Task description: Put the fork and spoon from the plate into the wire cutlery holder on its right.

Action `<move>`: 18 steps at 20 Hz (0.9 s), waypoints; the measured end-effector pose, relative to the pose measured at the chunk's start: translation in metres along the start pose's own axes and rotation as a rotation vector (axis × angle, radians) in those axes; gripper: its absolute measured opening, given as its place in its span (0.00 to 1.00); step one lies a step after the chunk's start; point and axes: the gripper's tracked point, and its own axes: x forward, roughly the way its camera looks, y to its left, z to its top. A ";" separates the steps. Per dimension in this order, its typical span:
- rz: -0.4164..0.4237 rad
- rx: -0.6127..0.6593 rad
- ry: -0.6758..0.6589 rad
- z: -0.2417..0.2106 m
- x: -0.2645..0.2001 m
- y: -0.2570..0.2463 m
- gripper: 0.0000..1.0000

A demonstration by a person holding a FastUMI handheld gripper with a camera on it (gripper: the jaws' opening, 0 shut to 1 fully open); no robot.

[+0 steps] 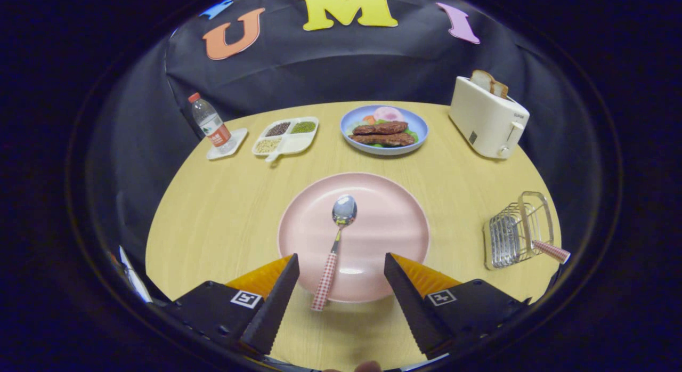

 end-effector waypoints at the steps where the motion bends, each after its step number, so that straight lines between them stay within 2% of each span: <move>1: -0.005 0.010 0.008 -0.003 0.004 0.000 0.94; 2: -0.009 0.021 0.017 -0.006 0.008 0.002 0.91; 3: -0.016 0.029 0.026 -0.009 0.012 0.003 0.83; 5: -0.025 0.040 0.041 -0.013 0.019 0.004 0.77; 7: -0.032 0.051 0.058 -0.021 0.028 0.005 0.77; 9: -0.038 0.056 0.073 -0.023 0.031 0.005 0.64; 15: -0.047 0.094 0.129 -0.036 0.042 0.002 0.50; 17: -0.068 0.088 0.141 -0.035 0.044 -0.008 0.14; 18: -0.056 0.089 0.154 -0.036 0.038 -0.005 0.14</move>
